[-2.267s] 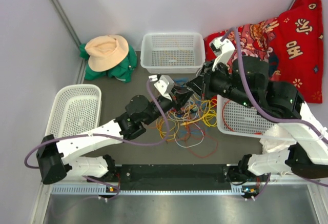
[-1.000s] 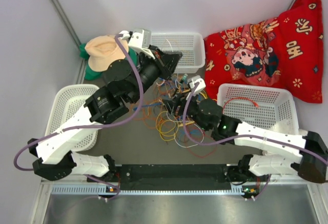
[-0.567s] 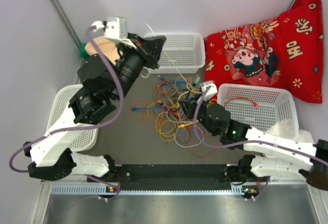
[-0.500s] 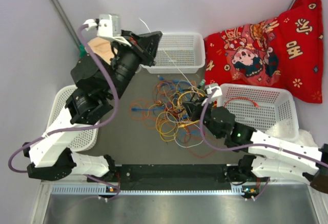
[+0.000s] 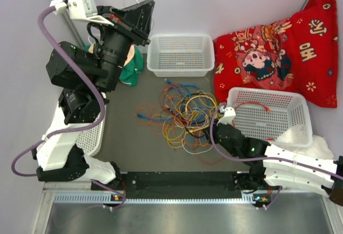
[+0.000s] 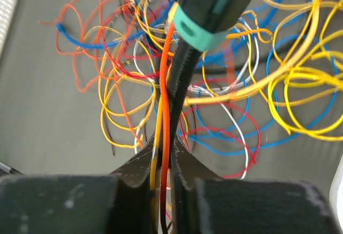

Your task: Untangle the cables

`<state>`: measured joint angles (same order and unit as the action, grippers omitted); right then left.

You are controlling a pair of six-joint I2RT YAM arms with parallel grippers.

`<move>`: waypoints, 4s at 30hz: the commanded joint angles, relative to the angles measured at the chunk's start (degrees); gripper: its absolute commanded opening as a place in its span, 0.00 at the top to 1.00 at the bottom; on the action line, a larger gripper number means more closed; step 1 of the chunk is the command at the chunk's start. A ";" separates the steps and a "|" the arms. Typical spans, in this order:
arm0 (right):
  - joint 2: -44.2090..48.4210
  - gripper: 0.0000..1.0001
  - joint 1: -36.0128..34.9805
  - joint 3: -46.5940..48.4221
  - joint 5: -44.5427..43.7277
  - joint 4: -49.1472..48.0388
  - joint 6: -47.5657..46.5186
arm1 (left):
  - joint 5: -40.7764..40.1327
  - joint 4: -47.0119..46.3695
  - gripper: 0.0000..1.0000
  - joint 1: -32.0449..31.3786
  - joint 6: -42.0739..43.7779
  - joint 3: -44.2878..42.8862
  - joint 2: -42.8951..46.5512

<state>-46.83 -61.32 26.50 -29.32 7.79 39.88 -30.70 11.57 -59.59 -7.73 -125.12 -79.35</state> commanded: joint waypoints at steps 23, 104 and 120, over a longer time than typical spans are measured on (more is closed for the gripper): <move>3.93 0.16 -3.02 28.34 7.87 20.42 -8.06 | -23.24 14.05 1.00 0.18 -4.48 17.01 7.90; -37.90 1.00 5.42 28.07 8.24 18.22 -9.65 | 6.18 21.21 0.03 10.37 -50.28 81.88 25.65; -18.56 1.00 1.20 69.34 1.28 36.14 -22.12 | -2.00 13.22 0.02 10.46 -41.85 83.99 39.27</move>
<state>-64.79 -59.53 85.97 -28.21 34.74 22.15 -28.62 30.46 -49.06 -54.00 -40.66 -41.69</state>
